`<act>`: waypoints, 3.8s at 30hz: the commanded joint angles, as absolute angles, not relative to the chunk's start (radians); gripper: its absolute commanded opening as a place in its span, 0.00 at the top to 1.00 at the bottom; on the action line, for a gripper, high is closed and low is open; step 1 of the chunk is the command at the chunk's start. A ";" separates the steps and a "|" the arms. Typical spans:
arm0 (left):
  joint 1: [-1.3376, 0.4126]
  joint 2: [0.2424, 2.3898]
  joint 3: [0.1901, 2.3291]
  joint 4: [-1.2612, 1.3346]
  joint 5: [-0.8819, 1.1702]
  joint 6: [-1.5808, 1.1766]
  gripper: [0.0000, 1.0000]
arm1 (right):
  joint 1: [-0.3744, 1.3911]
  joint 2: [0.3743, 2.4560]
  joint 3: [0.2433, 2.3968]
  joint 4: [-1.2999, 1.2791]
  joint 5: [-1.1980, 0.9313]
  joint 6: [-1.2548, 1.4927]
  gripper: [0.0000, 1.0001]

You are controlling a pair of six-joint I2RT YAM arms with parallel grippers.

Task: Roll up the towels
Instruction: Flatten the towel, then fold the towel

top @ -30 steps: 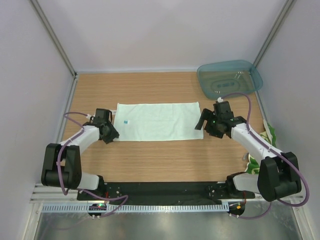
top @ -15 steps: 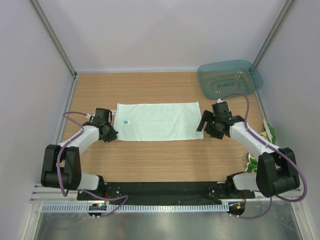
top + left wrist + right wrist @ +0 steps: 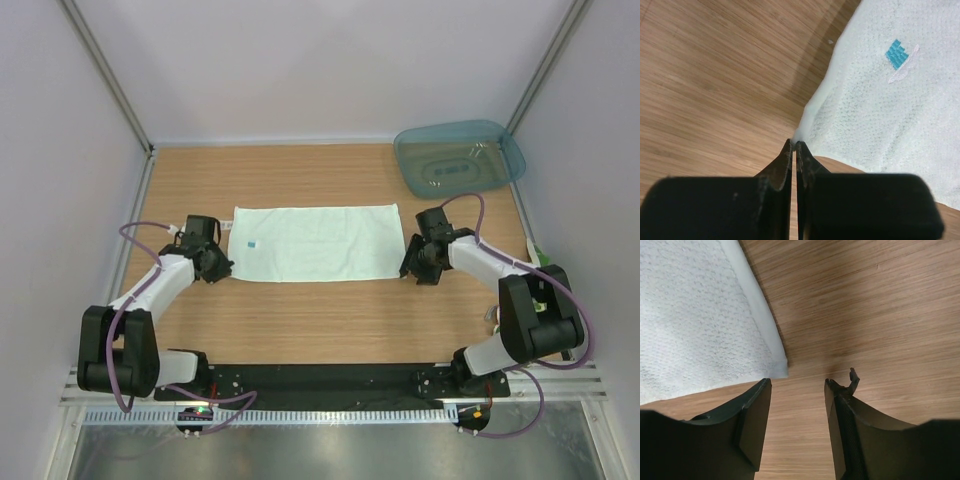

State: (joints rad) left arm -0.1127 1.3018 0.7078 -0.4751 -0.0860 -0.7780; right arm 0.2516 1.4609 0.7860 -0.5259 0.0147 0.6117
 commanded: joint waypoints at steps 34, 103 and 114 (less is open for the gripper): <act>-0.114 1.191 0.729 -0.580 -0.058 -0.776 1.00 | 0.258 1.375 0.808 -0.527 -0.061 0.629 0.99; -0.103 1.931 1.609 -0.890 -0.092 -0.624 1.00 | 0.121 1.697 1.253 -0.598 -0.084 0.566 0.99; -0.103 2.031 1.664 -0.881 -0.077 -0.617 1.00 | 0.115 1.775 1.270 -0.577 -0.064 0.572 0.99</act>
State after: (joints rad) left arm -0.1108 2.0167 1.6142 -0.8772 -0.0700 -0.6395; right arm 0.1226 1.7599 1.2224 -0.6029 -0.0803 0.5781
